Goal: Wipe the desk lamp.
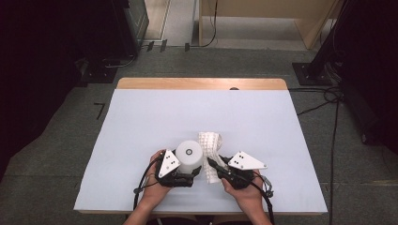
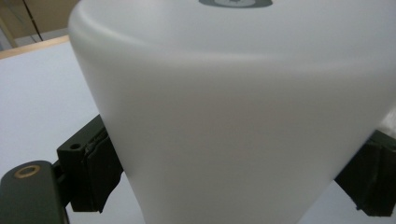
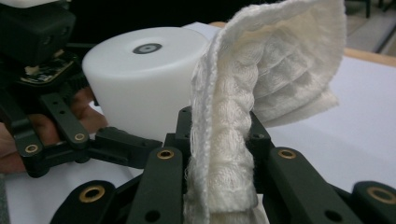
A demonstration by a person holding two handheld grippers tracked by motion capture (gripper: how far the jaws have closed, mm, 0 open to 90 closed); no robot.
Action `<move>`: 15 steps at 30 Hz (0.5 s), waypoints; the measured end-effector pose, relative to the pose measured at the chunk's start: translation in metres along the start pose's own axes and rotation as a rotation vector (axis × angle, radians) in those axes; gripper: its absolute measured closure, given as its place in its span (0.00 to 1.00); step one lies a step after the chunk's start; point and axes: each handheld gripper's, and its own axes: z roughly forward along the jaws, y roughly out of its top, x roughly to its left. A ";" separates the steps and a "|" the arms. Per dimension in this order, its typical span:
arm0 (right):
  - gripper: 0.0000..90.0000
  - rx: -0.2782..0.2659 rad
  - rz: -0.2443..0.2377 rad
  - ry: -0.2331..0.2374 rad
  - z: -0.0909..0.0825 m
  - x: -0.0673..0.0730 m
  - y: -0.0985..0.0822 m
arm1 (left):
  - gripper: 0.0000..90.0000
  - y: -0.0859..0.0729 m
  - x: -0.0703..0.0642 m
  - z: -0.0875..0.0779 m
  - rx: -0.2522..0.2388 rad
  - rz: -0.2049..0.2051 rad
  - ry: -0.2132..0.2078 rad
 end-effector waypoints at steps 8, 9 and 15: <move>0.82 0.022 0.056 -0.056 0.000 -0.011 -0.008 | 0.07 -0.004 0.005 0.001 -0.009 -0.038 0.014; 0.82 0.022 0.056 -0.056 0.000 -0.011 -0.008 | 0.07 -0.004 0.005 0.000 -0.009 -0.045 0.010; 0.82 0.050 0.093 -0.081 0.003 -0.017 -0.015 | 0.00 0.000 -0.008 -0.002 -0.019 -0.090 0.130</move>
